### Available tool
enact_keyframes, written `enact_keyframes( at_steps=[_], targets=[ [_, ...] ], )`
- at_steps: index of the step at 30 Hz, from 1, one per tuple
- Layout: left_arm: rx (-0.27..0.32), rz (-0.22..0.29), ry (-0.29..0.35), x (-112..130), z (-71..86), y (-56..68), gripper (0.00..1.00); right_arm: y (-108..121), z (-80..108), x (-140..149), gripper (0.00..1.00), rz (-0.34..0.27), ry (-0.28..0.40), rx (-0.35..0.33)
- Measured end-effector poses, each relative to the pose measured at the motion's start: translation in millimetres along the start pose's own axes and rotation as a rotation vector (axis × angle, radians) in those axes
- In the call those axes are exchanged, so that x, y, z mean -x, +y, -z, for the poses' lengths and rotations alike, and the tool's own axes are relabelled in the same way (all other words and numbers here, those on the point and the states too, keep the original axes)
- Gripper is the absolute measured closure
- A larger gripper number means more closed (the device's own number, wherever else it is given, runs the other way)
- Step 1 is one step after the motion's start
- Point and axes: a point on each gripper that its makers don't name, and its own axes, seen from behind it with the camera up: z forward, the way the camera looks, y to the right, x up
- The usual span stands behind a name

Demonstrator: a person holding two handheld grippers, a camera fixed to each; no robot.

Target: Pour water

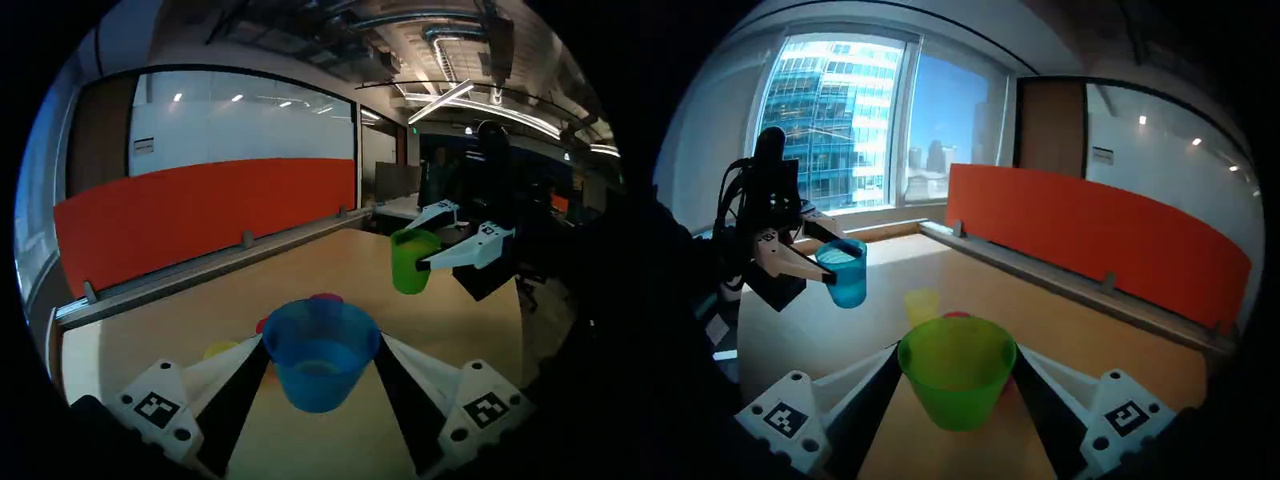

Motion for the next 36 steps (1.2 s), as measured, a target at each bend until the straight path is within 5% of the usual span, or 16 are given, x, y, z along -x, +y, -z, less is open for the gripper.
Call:
enact_keyframes(
  at_steps=[36],
  targets=[
    [-0.033,0.005,0.187,-47,13.6,3.3,0.12,-19,-6.0,-46,0.07,0.001,0.155,-0.009]
  ],
)
